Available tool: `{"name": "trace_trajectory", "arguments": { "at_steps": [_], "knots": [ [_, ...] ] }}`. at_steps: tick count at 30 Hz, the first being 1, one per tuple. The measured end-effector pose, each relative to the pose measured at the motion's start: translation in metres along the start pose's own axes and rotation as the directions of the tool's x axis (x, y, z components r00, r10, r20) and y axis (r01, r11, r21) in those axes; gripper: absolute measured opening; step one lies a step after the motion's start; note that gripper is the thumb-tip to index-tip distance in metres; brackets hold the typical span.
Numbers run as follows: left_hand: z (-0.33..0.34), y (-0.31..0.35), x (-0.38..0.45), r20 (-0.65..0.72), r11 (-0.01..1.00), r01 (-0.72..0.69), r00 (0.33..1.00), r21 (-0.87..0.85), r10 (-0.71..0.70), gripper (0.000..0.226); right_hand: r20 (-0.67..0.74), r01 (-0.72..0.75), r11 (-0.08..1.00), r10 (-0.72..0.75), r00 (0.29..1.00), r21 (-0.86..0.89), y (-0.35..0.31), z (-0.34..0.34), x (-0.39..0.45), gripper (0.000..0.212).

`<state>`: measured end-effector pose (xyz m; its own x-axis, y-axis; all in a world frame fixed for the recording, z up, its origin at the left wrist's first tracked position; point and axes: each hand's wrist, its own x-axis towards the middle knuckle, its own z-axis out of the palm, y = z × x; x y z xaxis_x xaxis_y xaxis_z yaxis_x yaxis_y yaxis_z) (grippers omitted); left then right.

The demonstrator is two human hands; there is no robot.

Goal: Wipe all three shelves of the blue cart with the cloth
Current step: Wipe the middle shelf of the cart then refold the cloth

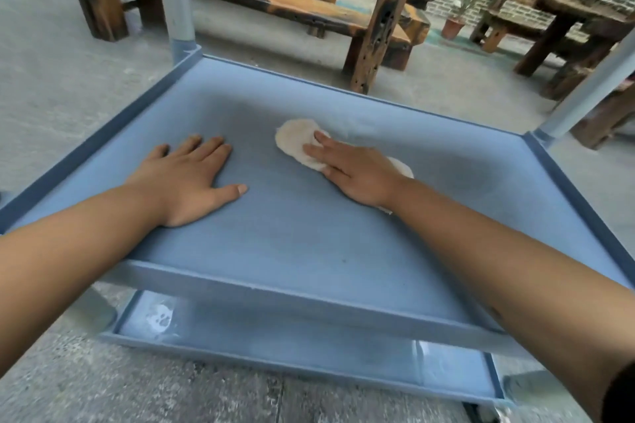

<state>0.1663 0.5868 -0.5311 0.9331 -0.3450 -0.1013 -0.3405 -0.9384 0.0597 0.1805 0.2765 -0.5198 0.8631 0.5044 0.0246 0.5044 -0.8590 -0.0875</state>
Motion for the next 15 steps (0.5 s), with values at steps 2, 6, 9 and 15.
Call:
{"name": "trace_trajectory", "arguments": {
  "at_steps": [2,6,9,15],
  "knots": [
    [0.0,0.001,-0.001,0.007,1.0,0.0,1.0,-0.002,0.0,0.103,0.015,0.058,0.997,-0.059,0.998,0.051,-0.021,-0.002,-0.021,0.049],
    [0.0,0.001,-0.001,0.013,1.0,0.005,1.0,0.006,-0.005,0.1,0.02,0.183,0.972,-0.188,0.982,0.15,-0.056,-0.007,-0.069,0.05],
    [-0.001,0.002,-0.002,0.019,1.0,0.012,1.0,0.011,-0.013,0.097,0.038,0.243,0.933,-0.262,0.964,0.266,-0.072,-0.013,-0.102,0.046],
    [-0.003,0.001,-0.005,0.024,1.0,0.012,1.0,-0.004,-0.012,0.101,0.063,0.232,0.852,-0.295,0.954,0.469,-0.08,-0.019,-0.137,0.038]
  ]
}}
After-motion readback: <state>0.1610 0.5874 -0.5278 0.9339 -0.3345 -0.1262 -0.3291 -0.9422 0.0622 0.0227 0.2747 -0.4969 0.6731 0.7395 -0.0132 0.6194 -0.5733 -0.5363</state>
